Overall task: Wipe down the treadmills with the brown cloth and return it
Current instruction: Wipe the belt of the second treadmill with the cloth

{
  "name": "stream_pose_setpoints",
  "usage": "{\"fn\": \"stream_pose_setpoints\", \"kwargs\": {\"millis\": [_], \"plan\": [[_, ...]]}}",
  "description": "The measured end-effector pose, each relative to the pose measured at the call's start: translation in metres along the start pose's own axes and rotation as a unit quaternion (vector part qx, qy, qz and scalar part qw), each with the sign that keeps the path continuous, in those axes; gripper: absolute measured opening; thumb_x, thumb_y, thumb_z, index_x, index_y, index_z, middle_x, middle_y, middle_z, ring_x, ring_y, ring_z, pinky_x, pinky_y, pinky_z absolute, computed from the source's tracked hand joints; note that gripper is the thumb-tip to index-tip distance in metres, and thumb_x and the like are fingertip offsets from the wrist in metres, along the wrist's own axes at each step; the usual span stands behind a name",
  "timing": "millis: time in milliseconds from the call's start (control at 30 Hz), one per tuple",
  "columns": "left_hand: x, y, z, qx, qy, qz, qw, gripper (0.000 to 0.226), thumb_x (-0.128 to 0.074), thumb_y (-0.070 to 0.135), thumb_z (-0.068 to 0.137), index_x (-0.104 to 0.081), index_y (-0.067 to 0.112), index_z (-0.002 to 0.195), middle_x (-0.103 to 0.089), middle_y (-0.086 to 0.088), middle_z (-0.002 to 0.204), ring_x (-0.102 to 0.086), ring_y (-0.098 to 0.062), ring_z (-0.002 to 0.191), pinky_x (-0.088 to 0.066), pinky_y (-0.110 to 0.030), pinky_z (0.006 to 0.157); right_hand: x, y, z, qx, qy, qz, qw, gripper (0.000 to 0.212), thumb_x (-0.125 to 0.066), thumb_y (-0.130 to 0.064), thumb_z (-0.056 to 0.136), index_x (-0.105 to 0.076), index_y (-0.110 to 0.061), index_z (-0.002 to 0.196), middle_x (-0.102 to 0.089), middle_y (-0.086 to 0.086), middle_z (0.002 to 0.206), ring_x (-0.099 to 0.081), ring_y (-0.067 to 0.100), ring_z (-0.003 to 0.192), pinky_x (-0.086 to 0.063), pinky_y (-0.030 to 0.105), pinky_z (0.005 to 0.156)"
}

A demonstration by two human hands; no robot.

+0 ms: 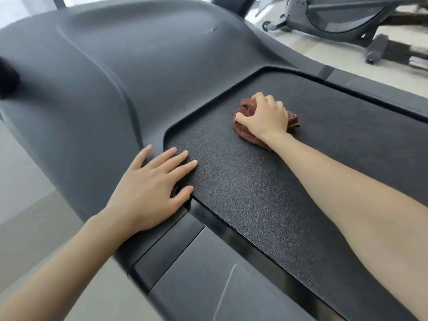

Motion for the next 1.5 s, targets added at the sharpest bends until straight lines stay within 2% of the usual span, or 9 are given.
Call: {"fn": "stream_pose_setpoints", "kwargs": {"millis": [167, 367, 500, 633, 733, 867, 1133, 1367, 1500], "plan": [[0.005, 0.002, 0.001, 0.002, 0.02, -0.037, 0.999, 0.067, -0.009, 0.06, 0.08, -0.032, 0.043, 0.141, -0.03, 0.016, 0.15, -0.016, -0.005, 0.142, -0.003, -0.038, 0.118, -0.002, -0.006, 0.011, -0.017, 0.005, -0.019, 1.0, 0.058, -0.052, -0.055, 0.081, -0.047, -0.015, 0.122, -0.051, 0.012, 0.128, -0.043, 0.036, 0.117, -0.035, 0.043, 0.097], [0.015, -0.008, -0.001, 0.056, 0.092, -0.02, 0.994, 0.068, -0.026, 0.051, 0.083, -0.051, 0.013, 0.134, -0.043, -0.006, 0.144, -0.019, -0.023, 0.143, -0.006, -0.038, 0.118, 0.012, -0.067, -0.115, 0.15, 0.021, 0.014, 0.988, 0.055, -0.051, -0.054, 0.08, -0.053, -0.016, 0.119, -0.055, 0.006, 0.116, -0.047, 0.03, 0.106, -0.037, 0.041, 0.09], [0.016, -0.015, -0.007, 0.079, 0.097, -0.012, 0.992, 0.064, -0.034, 0.046, 0.083, -0.051, 0.011, 0.134, -0.041, -0.011, 0.145, -0.025, -0.023, 0.141, -0.005, -0.039, 0.117, 0.04, -0.054, -0.185, 0.237, -0.042, 0.047, 0.969, 0.057, -0.047, -0.054, 0.077, -0.058, -0.016, 0.119, -0.058, 0.0, 0.114, -0.05, 0.026, 0.107, -0.039, 0.041, 0.093], [0.015, -0.014, -0.008, 0.085, 0.095, -0.004, 0.992, 0.064, -0.029, 0.047, 0.087, -0.043, 0.014, 0.139, -0.034, -0.009, 0.15, -0.019, -0.02, 0.143, -0.001, -0.039, 0.118, 0.064, -0.01, -0.224, 0.227, -0.057, 0.041, 0.971, 0.055, -0.052, -0.051, 0.076, -0.059, -0.016, 0.119, -0.057, -0.001, 0.115, -0.05, 0.024, 0.109, -0.039, 0.041, 0.096], [0.015, -0.018, -0.008, 0.107, 0.113, -0.011, 0.988, 0.062, -0.038, 0.042, 0.092, -0.035, 0.005, 0.142, -0.034, -0.008, 0.15, -0.014, -0.02, 0.144, -0.001, -0.036, 0.118, 0.061, -0.013, -0.218, 0.215, -0.042, 0.045, 0.975, 0.054, -0.052, -0.052, 0.075, -0.062, -0.015, 0.113, -0.059, 0.001, 0.11, -0.051, 0.027, 0.104, -0.042, 0.045, 0.091], [0.017, -0.019, -0.009, 0.115, 0.118, -0.012, 0.986, 0.06, -0.036, 0.036, 0.092, -0.037, -0.002, 0.139, -0.037, -0.013, 0.147, -0.017, -0.023, 0.143, -0.003, -0.036, 0.118, 0.039, -0.049, -0.177, 0.218, -0.031, 0.046, 0.974, 0.056, -0.052, -0.053, 0.076, -0.061, -0.013, 0.114, -0.058, 0.005, 0.11, -0.048, 0.03, 0.103, -0.04, 0.044, 0.092], [0.017, -0.014, -0.018, 0.121, 0.119, -0.028, 0.985, 0.052, -0.032, 0.03, 0.096, -0.039, 0.001, 0.139, -0.038, -0.01, 0.147, -0.022, -0.022, 0.142, -0.003, -0.033, 0.117, -0.008, -0.113, -0.086, 0.22, -0.048, 0.045, 0.973, 0.053, -0.058, -0.051, 0.079, -0.05, -0.017, 0.119, -0.052, 0.006, 0.116, -0.043, 0.029, 0.108, -0.036, 0.039, 0.096], [0.013, -0.006, -0.038, 0.116, 0.097, -0.047, 0.987, 0.064, -0.031, 0.041, 0.086, -0.04, 0.008, 0.14, -0.035, -0.004, 0.149, -0.019, -0.017, 0.143, -0.003, -0.033, 0.118, 0.016, -0.105, -0.135, 0.284, -0.033, 0.05, 0.957, 0.053, -0.056, -0.047, 0.077, -0.054, -0.013, 0.118, -0.054, 0.01, 0.106, -0.047, 0.029, 0.102, -0.039, 0.04, 0.09], [0.012, 0.001, -0.052, 0.12, 0.062, -0.038, 0.99, 0.075, -0.013, 0.055, 0.081, -0.028, 0.02, 0.146, -0.023, 0.005, 0.154, -0.007, -0.01, 0.144, 0.005, -0.03, 0.117, 0.037, -0.093, -0.19, 0.347, -0.062, 0.072, 0.933, 0.049, -0.053, -0.046, 0.074, -0.059, -0.012, 0.109, -0.057, 0.009, 0.096, -0.05, 0.029, 0.092, -0.042, 0.041, 0.084]]}}
Point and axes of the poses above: each hand's wrist, its own z-axis towards the middle knuckle, its own x-axis out of the back of the hand, y = z × x, the point moved 9 cm from there along z, towards the middle knuckle
